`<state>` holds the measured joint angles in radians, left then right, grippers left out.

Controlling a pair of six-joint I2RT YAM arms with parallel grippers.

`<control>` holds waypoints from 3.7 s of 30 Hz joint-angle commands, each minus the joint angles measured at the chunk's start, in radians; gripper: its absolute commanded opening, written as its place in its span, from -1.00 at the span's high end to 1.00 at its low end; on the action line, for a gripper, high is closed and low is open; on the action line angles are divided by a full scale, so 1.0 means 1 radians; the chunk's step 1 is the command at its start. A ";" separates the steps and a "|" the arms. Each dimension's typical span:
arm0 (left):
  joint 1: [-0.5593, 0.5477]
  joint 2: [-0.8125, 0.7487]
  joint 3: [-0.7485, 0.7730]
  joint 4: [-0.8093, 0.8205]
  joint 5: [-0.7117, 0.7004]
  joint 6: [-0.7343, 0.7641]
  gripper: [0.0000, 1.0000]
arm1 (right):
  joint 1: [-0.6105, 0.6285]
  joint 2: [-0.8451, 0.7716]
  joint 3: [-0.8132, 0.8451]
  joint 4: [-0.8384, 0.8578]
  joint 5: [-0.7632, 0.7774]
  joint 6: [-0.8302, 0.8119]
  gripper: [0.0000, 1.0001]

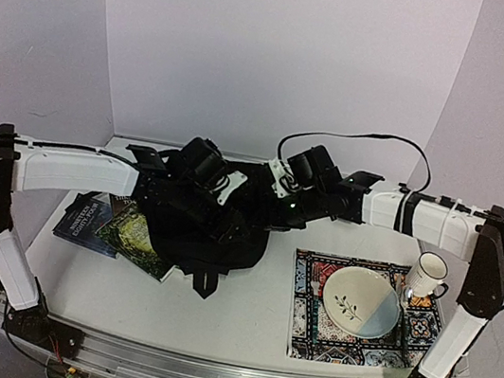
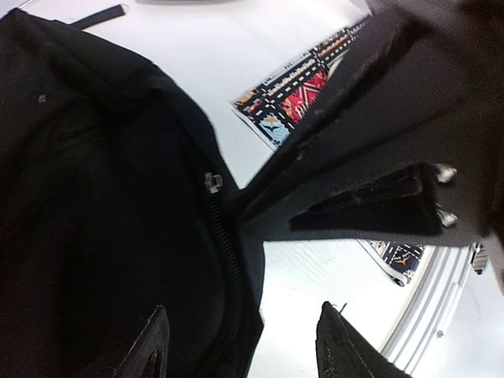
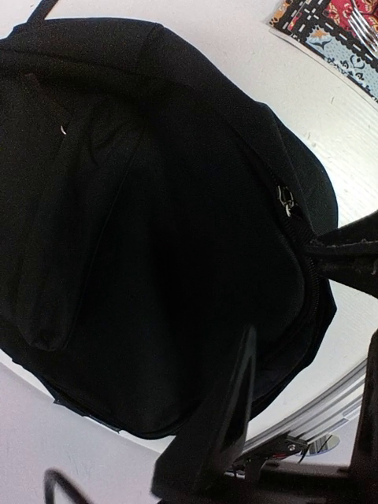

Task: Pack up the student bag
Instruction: Hold the largest pocket of the student bag, then unzip the largest pocket of the student bag, then open the largest pocket of the student bag.

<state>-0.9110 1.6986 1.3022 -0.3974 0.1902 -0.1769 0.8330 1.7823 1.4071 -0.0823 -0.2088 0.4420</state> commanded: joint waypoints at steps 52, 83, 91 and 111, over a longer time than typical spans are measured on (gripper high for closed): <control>0.086 -0.389 -0.305 -0.144 -0.332 -0.531 -0.35 | -0.035 0.106 0.177 -0.185 0.070 -0.302 -0.40; 0.181 -0.372 -0.584 0.011 -0.191 -0.711 0.29 | 0.337 0.366 0.210 -0.177 0.436 -0.540 -0.97; 0.193 -0.380 -0.598 0.083 -0.121 -0.707 0.31 | 0.315 0.437 0.279 -0.134 0.613 -0.534 -0.71; 0.248 -0.458 -0.564 0.073 -0.143 -0.670 -0.09 | 0.196 0.224 0.315 -0.130 0.527 -0.450 0.82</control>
<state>-0.6791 1.2705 0.7113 -0.3321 0.0524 -0.8611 1.0684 2.1106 1.6974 -0.1867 0.2939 -0.0660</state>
